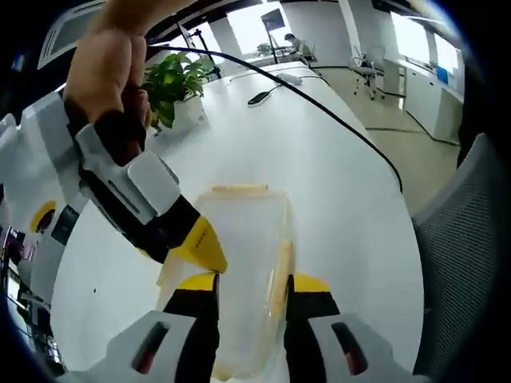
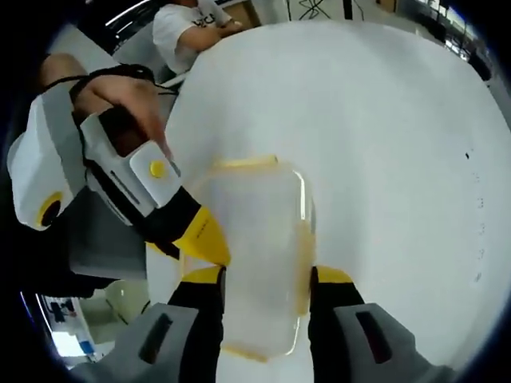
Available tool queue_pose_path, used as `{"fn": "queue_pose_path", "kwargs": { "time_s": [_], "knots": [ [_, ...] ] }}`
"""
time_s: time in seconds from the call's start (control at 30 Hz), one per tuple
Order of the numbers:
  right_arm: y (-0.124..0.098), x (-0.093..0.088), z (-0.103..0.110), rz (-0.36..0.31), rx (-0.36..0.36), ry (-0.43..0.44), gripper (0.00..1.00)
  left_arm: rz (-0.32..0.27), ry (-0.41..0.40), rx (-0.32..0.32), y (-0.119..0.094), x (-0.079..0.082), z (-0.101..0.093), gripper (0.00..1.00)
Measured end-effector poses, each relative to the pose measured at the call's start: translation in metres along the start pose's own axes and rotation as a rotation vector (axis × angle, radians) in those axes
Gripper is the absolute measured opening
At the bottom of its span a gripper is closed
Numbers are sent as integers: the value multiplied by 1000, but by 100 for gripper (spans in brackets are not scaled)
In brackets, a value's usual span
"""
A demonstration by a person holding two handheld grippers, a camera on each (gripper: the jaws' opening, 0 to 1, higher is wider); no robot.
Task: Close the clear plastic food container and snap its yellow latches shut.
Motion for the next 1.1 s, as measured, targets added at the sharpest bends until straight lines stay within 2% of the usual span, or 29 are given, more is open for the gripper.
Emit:
{"fn": "queue_pose_path", "kwargs": {
  "time_s": [0.07, 0.17, 0.3, 0.47, 0.9, 1.1],
  "knots": [
    [-1, 1, 1, -9, 0, 1, 39, -23, -12, 4, 0, -4, -1, 25],
    [-1, 6, 0, 14, -23, 25, 40, -3, -24, -4, 3, -5, 0, 25],
    [-1, 8, 2, 39, -34, 13, 40, 19, -9, -5, 5, -2, -1, 26],
    [-3, 5, 3, 21, -55, 19, 40, 15, -16, -7, 3, -3, 0, 26],
    [-4, 7, 6, 28, -120, 27, 40, 11, -17, -13, 4, -3, 1, 26],
    [-3, 10, 10, 65, -157, 19, 40, -1, -1, -47, 3, -3, 4, 26]
  ]
}}
Point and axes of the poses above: the point that each gripper's makers call its tool centre point, and the gripper's own axes: y roughly forward along the fingers, z roughly to its left, x roughly out of its top, the point moved 6 cm from there along -y, roughly backward along the fingers, and after that the axes turned 10 degrees about x, right-handed, at the moved point
